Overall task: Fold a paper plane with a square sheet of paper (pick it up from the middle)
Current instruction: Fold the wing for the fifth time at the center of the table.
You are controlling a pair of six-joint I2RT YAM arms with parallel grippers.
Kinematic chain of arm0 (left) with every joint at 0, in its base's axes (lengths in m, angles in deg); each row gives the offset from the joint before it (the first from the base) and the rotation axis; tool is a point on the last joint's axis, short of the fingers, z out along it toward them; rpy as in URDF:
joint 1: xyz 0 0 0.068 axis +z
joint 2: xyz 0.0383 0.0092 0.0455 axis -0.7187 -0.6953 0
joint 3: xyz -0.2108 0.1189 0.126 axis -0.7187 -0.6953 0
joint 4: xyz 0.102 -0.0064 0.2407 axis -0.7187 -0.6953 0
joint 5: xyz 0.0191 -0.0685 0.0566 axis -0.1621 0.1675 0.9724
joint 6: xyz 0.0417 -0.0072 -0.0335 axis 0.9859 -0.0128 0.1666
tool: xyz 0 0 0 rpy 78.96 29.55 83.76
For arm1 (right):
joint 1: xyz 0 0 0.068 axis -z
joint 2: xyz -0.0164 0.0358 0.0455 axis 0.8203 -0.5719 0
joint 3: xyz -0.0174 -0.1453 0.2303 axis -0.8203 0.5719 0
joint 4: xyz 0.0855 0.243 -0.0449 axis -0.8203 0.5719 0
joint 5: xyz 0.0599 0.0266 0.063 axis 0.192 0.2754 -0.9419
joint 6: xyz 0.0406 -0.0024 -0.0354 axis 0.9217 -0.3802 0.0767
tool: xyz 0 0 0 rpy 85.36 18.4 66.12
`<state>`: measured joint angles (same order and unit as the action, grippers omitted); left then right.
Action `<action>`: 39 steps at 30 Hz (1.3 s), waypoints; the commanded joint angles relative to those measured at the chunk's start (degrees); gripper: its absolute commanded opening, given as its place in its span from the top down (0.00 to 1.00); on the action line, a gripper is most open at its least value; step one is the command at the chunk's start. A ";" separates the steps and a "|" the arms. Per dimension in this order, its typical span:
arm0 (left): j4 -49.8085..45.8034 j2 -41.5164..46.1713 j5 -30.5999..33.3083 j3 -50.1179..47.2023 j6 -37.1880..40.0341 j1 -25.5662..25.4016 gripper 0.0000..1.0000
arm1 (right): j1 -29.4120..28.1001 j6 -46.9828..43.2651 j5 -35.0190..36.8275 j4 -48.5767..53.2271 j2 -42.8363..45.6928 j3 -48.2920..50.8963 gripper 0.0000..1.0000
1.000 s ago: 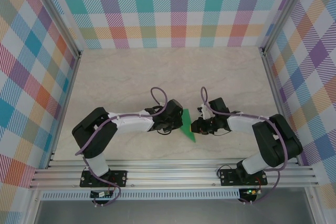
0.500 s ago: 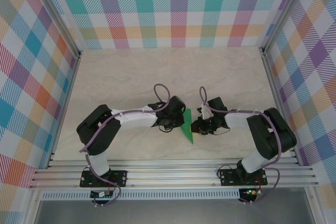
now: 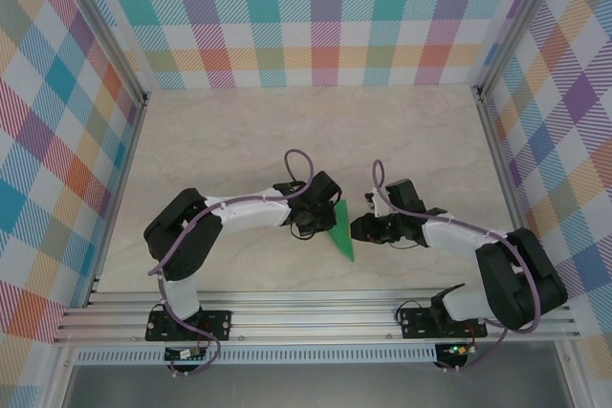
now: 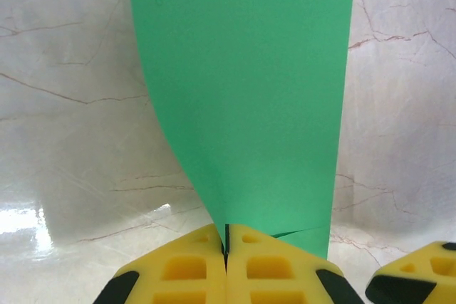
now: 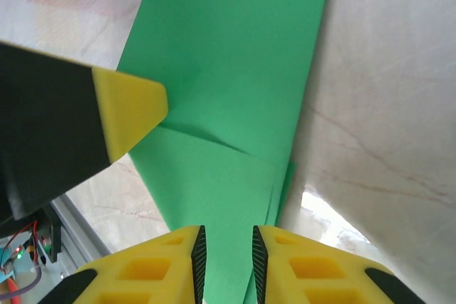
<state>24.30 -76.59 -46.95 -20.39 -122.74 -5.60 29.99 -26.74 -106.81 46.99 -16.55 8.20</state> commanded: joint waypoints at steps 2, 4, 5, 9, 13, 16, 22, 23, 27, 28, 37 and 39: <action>-2.18 -1.07 -0.88 1.99 0.93 0.31 1.00 | -0.81 0.07 -5.48 -3.79 -1.44 0.21 0.77; -2.49 -1.22 -0.97 2.30 1.18 0.30 1.00 | -0.98 0.86 -6.78 -4.53 -3.52 -0.41 0.79; -2.60 -1.37 -0.97 2.45 1.27 0.31 1.00 | -1.14 1.27 -7.60 -5.02 -4.55 -0.78 0.81; -2.99 -1.84 -1.30 2.99 1.50 0.37 1.00 | -2.08 1.36 -7.63 -4.38 -8.60 -2.41 0.83; -3.88 -2.60 -1.92 3.91 1.55 0.44 1.00 | -2.21 1.48 -5.75 -3.71 -13.06 -2.97 0.84; -5.83 -3.66 -2.73 5.36 1.81 0.53 1.00 | -2.21 1.74 -4.08 -3.62 -15.48 -2.77 0.85; -9.75 -4.72 -4.49 7.72 2.66 0.62 1.00 | -2.22 1.82 -3.05 -3.71 -15.97 -2.59 0.85; -9.96 -4.51 -4.57 7.82 2.89 0.67 1.00 | -2.21 1.75 -2.88 -3.71 -15.85 -2.53 0.85; -10.19 -3.59 -3.72 7.93 3.68 0.66 0.88 | -2.21 1.49 -2.46 -3.52 -16.48 -2.74 0.86; -10.06 -3.31 -3.36 7.74 3.87 0.66 0.81 | -2.21 1.57 -2.35 -3.46 -16.71 -2.73 0.86; -4.65 0.57 -2.05 4.43 4.23 1.21 0.69 | -2.21 1.94 -1.69 -3.74 -17.29 -2.84 0.87; -4.06 -0.05 -3.16 4.59 4.36 1.42 0.71 | -2.21 1.82 -1.46 -3.64 -17.20 -2.89 0.86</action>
<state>18.74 -78.07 -49.42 -15.21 -119.11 -4.84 28.55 -24.09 -113.37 45.02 -30.48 5.07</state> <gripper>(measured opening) 0.294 0.136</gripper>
